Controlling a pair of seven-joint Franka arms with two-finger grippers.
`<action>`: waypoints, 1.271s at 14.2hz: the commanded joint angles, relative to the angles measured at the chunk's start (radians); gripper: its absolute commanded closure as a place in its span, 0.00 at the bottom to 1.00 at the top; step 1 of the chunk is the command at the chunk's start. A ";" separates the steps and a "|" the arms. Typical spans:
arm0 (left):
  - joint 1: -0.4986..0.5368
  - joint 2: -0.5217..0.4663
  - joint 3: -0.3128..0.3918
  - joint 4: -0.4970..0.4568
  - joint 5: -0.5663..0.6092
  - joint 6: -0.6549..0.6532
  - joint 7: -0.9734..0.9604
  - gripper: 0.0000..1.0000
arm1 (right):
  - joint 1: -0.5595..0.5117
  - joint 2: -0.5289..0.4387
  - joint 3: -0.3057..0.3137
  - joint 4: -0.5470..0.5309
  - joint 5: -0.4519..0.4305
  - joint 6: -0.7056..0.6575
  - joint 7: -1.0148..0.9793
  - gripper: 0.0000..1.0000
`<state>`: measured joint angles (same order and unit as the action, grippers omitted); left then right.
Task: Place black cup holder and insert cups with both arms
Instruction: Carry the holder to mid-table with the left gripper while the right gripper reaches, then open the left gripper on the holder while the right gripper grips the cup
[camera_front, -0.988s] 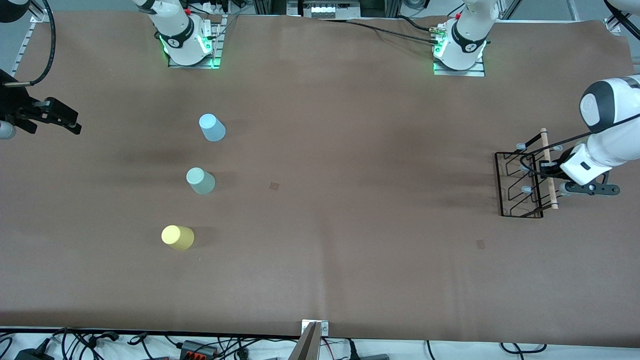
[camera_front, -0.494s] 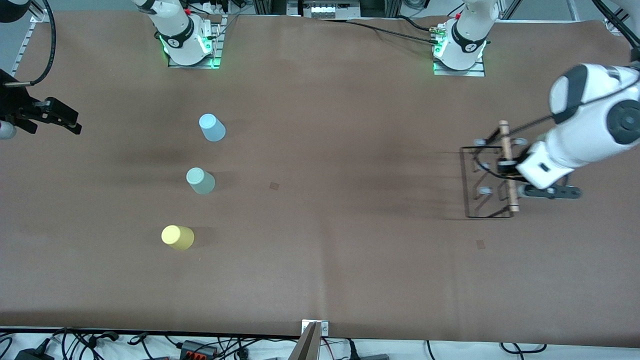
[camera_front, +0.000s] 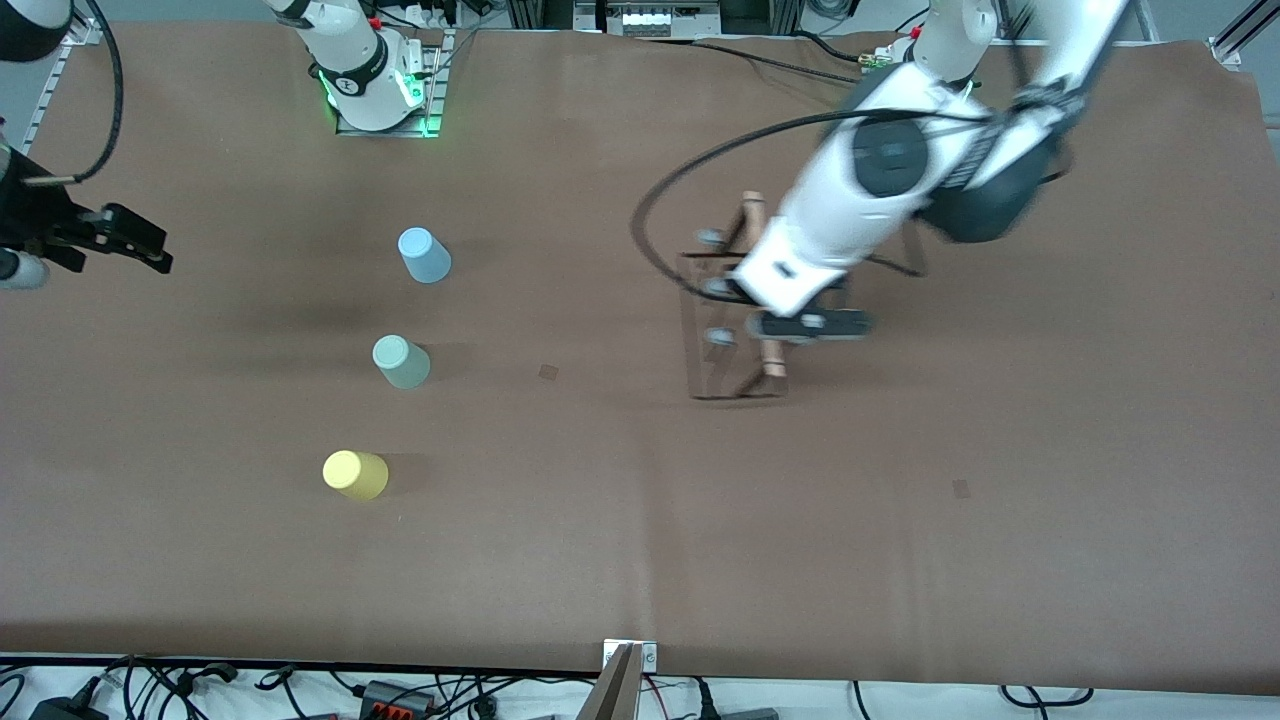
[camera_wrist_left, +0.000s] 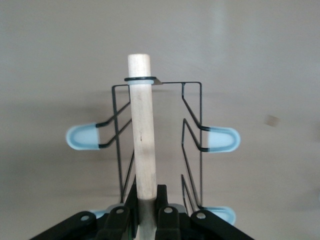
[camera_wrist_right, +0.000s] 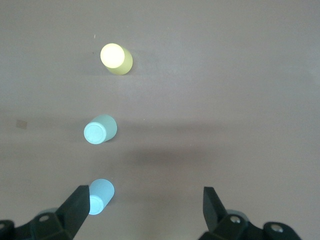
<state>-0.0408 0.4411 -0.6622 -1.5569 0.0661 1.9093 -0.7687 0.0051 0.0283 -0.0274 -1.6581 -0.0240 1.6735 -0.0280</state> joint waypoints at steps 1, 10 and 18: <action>-0.135 0.198 0.039 0.237 0.044 -0.029 -0.111 0.99 | 0.022 0.051 0.001 -0.002 -0.007 0.017 0.002 0.00; -0.361 0.327 0.151 0.317 0.081 0.164 -0.216 0.99 | 0.197 0.307 0.003 -0.008 0.033 0.169 0.166 0.00; -0.399 0.355 0.179 0.316 0.110 0.203 -0.210 0.79 | 0.234 0.450 0.003 -0.101 0.036 0.300 0.273 0.00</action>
<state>-0.4328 0.7891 -0.4907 -1.2825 0.1569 2.1210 -0.9727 0.2402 0.5102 -0.0240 -1.7062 -0.0012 1.9283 0.2084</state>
